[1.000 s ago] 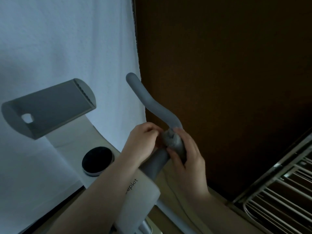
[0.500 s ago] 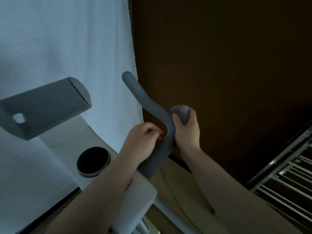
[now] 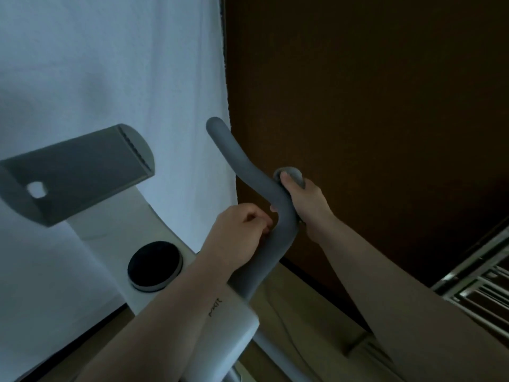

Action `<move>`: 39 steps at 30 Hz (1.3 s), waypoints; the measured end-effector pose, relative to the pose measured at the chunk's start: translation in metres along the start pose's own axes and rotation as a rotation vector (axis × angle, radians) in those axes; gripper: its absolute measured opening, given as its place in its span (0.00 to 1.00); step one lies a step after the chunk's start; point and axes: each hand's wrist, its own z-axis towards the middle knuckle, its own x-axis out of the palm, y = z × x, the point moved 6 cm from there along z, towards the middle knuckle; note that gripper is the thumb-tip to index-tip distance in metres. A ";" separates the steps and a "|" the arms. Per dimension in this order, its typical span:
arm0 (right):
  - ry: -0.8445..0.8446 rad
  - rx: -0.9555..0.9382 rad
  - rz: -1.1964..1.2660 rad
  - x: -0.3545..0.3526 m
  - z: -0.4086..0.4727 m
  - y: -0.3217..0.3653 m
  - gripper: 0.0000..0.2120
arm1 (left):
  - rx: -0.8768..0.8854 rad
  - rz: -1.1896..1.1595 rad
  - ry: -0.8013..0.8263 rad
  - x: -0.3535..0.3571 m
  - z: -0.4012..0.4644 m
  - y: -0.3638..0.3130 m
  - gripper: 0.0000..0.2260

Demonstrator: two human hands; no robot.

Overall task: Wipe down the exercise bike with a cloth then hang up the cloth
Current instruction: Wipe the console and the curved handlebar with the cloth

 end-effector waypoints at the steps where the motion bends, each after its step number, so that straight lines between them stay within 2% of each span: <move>1: -0.010 -0.003 0.011 -0.003 -0.008 -0.007 0.26 | 0.005 0.002 0.003 0.000 0.000 0.000 0.09; 5: -0.021 0.034 0.121 -0.006 -0.014 -0.030 0.19 | 0.016 -0.001 0.007 0.001 -0.001 0.000 0.08; 8: -0.038 0.048 0.131 0.002 0.004 -0.010 0.22 | 0.019 0.006 0.002 0.000 -0.001 0.002 0.09; 12: -0.177 -0.233 -0.035 -0.002 -0.036 -0.002 0.19 | 0.023 0.020 -0.002 0.000 -0.001 0.003 0.09; 15: -0.179 -0.430 -0.179 -0.007 -0.069 -0.005 0.21 | 0.035 0.033 -0.009 0.000 -0.001 0.000 0.10; 18: -0.206 -0.444 -0.261 -0.015 -0.072 -0.007 0.23 | 0.030 0.038 -0.021 -0.002 -0.002 -0.001 0.10; 20: -0.282 -0.518 -0.314 -0.015 -0.093 -0.012 0.23 | 0.036 0.052 -0.012 -0.002 -0.005 -0.001 0.11; 23: -0.276 -0.612 -0.363 -0.009 -0.116 -0.016 0.22 | 0.045 0.076 -0.008 -0.003 -0.007 -0.003 0.10; 29: -0.382 -0.579 -0.414 -0.012 -0.093 0.002 0.22 | 0.039 0.049 -0.018 -0.004 -0.010 -0.002 0.11; 32: -0.321 -0.640 -0.431 -0.004 -0.126 -0.014 0.22 | 0.053 0.087 -0.028 -0.005 -0.011 -0.003 0.10; 34: -0.316 -0.653 -0.439 -0.008 -0.117 -0.013 0.21 | 0.064 0.096 -0.036 -0.004 -0.009 -0.004 0.10; 39: -0.427 -0.581 -0.370 -0.003 -0.097 -0.002 0.21 | 0.069 0.084 -0.031 -0.005 -0.011 -0.004 0.10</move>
